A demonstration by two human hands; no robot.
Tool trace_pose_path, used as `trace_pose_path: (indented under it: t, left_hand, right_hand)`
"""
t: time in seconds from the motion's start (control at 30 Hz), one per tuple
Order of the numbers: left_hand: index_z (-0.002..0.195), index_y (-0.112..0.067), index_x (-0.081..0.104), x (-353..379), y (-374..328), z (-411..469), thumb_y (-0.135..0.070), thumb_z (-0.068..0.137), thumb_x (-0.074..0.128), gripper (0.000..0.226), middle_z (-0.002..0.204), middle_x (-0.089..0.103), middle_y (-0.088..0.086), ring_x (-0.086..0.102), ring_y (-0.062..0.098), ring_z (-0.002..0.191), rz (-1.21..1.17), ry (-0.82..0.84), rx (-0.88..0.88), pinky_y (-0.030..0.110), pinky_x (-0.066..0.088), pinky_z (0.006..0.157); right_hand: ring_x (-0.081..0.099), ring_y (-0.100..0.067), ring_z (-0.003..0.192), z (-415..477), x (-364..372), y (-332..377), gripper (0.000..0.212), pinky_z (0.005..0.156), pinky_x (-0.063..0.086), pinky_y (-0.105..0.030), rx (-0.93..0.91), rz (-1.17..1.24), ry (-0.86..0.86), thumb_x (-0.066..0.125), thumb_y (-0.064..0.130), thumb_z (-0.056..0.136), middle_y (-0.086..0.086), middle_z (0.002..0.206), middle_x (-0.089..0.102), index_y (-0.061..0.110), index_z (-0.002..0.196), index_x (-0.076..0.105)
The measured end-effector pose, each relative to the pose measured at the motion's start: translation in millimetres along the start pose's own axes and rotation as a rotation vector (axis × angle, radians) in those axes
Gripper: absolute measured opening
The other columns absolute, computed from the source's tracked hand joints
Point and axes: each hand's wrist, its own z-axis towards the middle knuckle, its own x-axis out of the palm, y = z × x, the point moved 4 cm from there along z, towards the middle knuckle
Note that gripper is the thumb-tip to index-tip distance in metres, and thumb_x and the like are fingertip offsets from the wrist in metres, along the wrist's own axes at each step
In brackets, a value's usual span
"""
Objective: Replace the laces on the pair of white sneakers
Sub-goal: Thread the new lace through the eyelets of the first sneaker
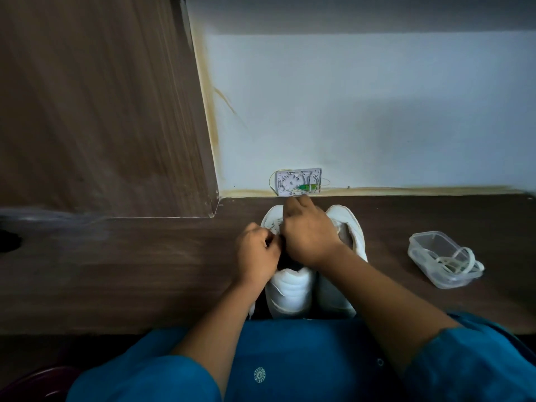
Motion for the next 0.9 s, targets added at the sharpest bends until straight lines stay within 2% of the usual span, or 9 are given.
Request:
trace_pose_path:
  t: [0.17, 0.27, 0.33, 0.43, 0.57, 0.63, 0.7, 0.8, 0.9]
  left_hand:
    - [0.063, 0.004, 0.061, 1.2, -0.4, -1.4, -0.007, 0.08, 0.065, 0.021, 0.069, 0.043, 0.004, 0.047, 0.025, 0.061, 0.065, 0.022, 0.008, 0.024, 0.019, 0.054]
    - [0.07, 0.002, 0.061, 1.6, 1.2, -0.7, -0.006, 0.08, 0.063, 0.013, 0.074, 0.046, 0.007, 0.048, 0.026, 0.067, 0.088, 0.01, -0.013, 0.023, 0.02, 0.056]
    - [0.076, -0.002, 0.061, 2.7, 1.8, -0.3, -0.005, 0.08, 0.062, 0.005, 0.079, 0.055, 0.009, 0.052, 0.025, 0.071, 0.065, -0.001, -0.002, 0.023, 0.024, 0.058]
    - [0.087, -0.01, 0.066, 4.3, 0.9, -1.1, -0.002, 0.08, 0.06, 0.012, 0.085, 0.065, 0.007, 0.059, 0.021, 0.074, 0.007, 0.011, 0.027, 0.019, 0.034, 0.061]
    - [0.091, -0.01, 0.069, 1.5, -5.1, -2.3, 0.0, 0.08, 0.059, 0.018, 0.084, 0.067, 0.008, 0.053, 0.014, 0.068, 0.017, 0.01, 0.084, 0.014, 0.029, 0.06]
    - [0.096, -0.008, 0.069, 0.1, -6.6, -2.8, -0.001, 0.082, 0.059, 0.019, 0.088, 0.066, 0.01, 0.052, 0.016, 0.071, 0.021, 0.008, 0.075, 0.014, 0.028, 0.061]
    - [0.102, -0.007, 0.068, 1.4, -4.5, -2.8, -0.005, 0.085, 0.058, 0.02, 0.094, 0.064, 0.013, 0.057, 0.024, 0.081, 0.047, 0.021, 0.056, 0.018, 0.031, 0.065]
    - [0.097, -0.007, 0.066, 6.6, 4.2, 1.2, -0.015, 0.09, 0.055, 0.015, 0.089, 0.057, 0.012, 0.054, 0.027, 0.089, 0.105, 0.105, 0.053, 0.019, 0.026, 0.066]
    - [0.084, 0.0, 0.064, 11.2, 12.9, 8.9, -0.015, 0.095, 0.046, 0.026, 0.087, 0.062, 0.021, 0.052, 0.034, 0.093, 0.236, 0.268, 0.013, 0.028, 0.025, 0.066]
  right_hand:
    - [0.052, -0.024, 0.098, 8.2, 8.4, -14.9, 0.044, 0.081, 0.041, -0.029, -0.006, 0.32, 0.162, 0.036, 0.032, 0.073, -0.012, 0.093, 0.058, 0.004, 0.084, 0.068]
    - [0.057, -0.02, 0.063, 10.3, -7.5, -26.6, 0.009, 0.056, 0.04, -0.024, -0.029, 0.818, 0.193, 0.066, 0.007, 0.064, -0.008, 0.06, 0.059, -0.001, 0.062, 0.07]
    - [0.051, -0.02, 0.064, 4.9, -28.2, -33.0, 0.011, 0.056, 0.037, -0.025, 0.003, 1.333, 0.304, 0.076, 0.004, 0.053, -0.01, 0.062, 0.057, -0.001, 0.062, 0.072]
    - [0.049, -0.023, 0.071, -1.6, -67.2, -36.4, 0.013, 0.064, 0.038, -0.028, -0.316, 2.074, 0.344, 0.076, 0.012, 0.054, -0.007, 0.073, 0.053, 0.003, 0.053, 0.067]
    - [0.052, -0.022, 0.079, -7.4, -93.5, -26.0, 0.02, 0.082, 0.051, -0.045, -0.581, 2.355, 0.463, 0.064, 0.004, 0.069, -0.01, 0.082, 0.05, 0.001, 0.051, 0.057]
    - [0.053, -0.024, 0.077, -8.9, -90.2, -20.2, 0.019, 0.083, 0.053, -0.047, -0.536, 2.305, 0.53, 0.066, 0.007, 0.072, -0.011, 0.08, 0.051, -0.002, 0.056, 0.062]
    - [0.055, -0.024, 0.069, -1.7, -77.8, -20.1, 0.024, 0.077, 0.055, -0.039, -0.237, 2.124, 0.451, 0.069, 0.015, 0.07, -0.011, 0.071, 0.053, 0.002, 0.051, 0.062]
    - [0.053, -0.019, 0.057, 10.8, -48.7, -39.5, 0.035, 0.058, 0.044, -0.023, 0.209, 1.116, 0.173, 0.069, 0.023, 0.079, -0.009, 0.057, 0.055, 0.013, 0.047, 0.059]
    - [0.055, -0.021, 0.071, 12.5, -15.1, -39.5, 0.027, 0.056, 0.037, -0.026, 0.157, 0.342, 0.293, 0.063, 0.025, 0.082, -0.005, 0.069, 0.058, 0.016, 0.058, 0.055]
